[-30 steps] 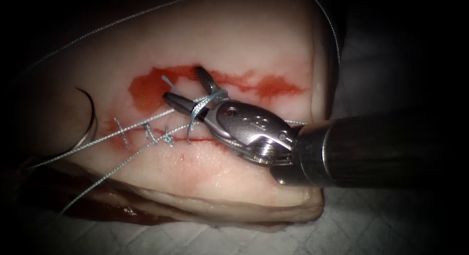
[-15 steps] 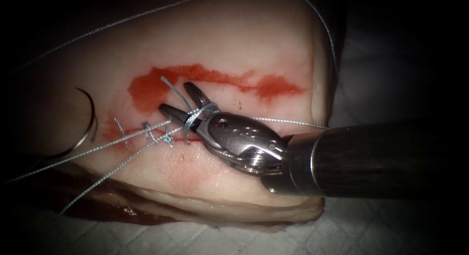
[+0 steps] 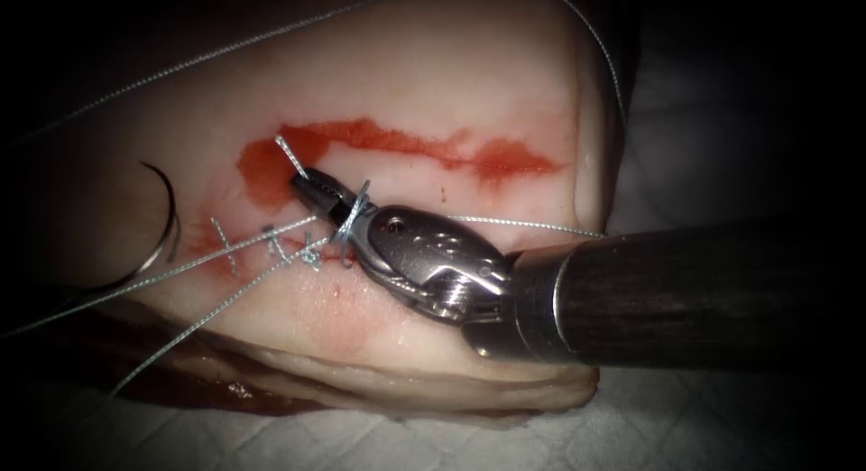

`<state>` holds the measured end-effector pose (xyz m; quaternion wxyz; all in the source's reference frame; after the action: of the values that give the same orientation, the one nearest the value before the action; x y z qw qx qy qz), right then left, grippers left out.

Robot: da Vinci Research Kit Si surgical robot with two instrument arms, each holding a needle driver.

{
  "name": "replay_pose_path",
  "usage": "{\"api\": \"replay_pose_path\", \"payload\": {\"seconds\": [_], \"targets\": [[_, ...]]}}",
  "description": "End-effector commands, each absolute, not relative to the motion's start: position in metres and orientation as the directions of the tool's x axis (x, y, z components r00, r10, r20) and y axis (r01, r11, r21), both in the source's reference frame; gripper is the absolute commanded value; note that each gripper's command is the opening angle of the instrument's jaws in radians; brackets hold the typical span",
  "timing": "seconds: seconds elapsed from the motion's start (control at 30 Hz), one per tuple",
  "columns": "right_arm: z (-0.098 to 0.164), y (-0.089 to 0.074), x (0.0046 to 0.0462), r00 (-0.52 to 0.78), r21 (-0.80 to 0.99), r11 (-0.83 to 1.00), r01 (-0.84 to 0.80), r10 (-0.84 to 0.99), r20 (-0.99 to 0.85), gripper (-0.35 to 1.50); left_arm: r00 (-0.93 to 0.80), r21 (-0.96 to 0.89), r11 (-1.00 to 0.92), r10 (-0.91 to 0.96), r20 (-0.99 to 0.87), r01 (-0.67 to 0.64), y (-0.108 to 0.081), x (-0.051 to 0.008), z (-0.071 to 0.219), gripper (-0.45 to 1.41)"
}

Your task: Wound Closure

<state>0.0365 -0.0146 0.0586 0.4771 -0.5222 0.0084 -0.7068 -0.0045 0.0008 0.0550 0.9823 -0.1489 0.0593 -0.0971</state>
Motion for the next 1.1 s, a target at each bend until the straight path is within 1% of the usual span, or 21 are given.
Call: {"api": "replay_pose_path", "payload": {"seconds": [0.03,0.13,0.27,0.37,0.47,0.6,0.7,0.8,0.9,0.93,1.1], "targets": [[0.059,-0.014,0.0373,0.012,-0.525,-0.535,0.662,-0.693,0.721,-0.35,0.974,-0.305,0.936,-0.209,-0.088,0.174,0.001,-0.0049,0.055,-0.45],[0.058,-0.015,0.0372,0.025,-0.562,-0.497,0.661,-0.734,0.679,-0.35,0.972,-0.304,0.936,-0.215,-0.092,0.178,0.001,-0.0048,0.055,-0.45],[0.058,-0.015,0.037,0.026,-0.569,-0.487,0.662,-0.744,0.667,-0.35,0.969,-0.312,0.932,-0.226,-0.097,0.186,0.003,-0.0046,0.056,-0.45],[0.058,-0.015,0.0362,0.025,-0.576,-0.487,0.657,-0.749,0.662,-0.35,0.952,-0.352,0.9,-0.299,-0.072,0.256,0.007,-0.0045,0.057,-0.45],[0.058,-0.015,0.0359,0.024,-0.581,-0.493,0.648,-0.748,0.663,-0.35,0.938,-0.383,0.876,-0.341,-0.059,0.295,0.011,-0.005,0.058,-0.45],[0.058,-0.016,0.0355,-0.021,-0.561,-0.54,0.627,-0.732,0.681,-0.35,0.923,-0.467,0.827,-0.382,-0.057,0.313,0.021,-0.008,0.062,-0.45],[0.057,-0.016,0.0353,-0.045,-0.552,-0.567,0.611,-0.721,0.691,-0.35,0.904,-0.493,0.795,-0.426,-0.038,0.355,0.027,-0.0103,0.065,-0.45],[0.057,-0.017,0.0348,-0.075,-0.548,-0.61,0.572,-0.704,0.706,-0.35,0.889,-0.514,0.776,-0.455,-0.055,0.365,0.034,-0.0128,0.07,-0.45],[0.057,-0.017,0.0345,-0.1,-0.543,-0.638,0.546,-0.693,0.714,-0.35,0.882,-0.567,0.737,-0.469,-0.04,0.367,0.039,-0.0139,0.073,-0.45],[0.057,-0.018,0.0343,-0.109,-0.54,-0.65,0.535,-0.687,0.718,-0.35,0.887,-0.591,0.733,-0.457,-0.062,0.336,0.041,-0.0146,0.075,-0.45],[0.057,-0.019,0.034,-0.159,-0.527,-0.698,0.485,-0.663,0.732,-0.35,0.881,-0.636,0.702,-0.467,-0.071,0.321,0.045,-0.0169,0.077,-0.45]]}}
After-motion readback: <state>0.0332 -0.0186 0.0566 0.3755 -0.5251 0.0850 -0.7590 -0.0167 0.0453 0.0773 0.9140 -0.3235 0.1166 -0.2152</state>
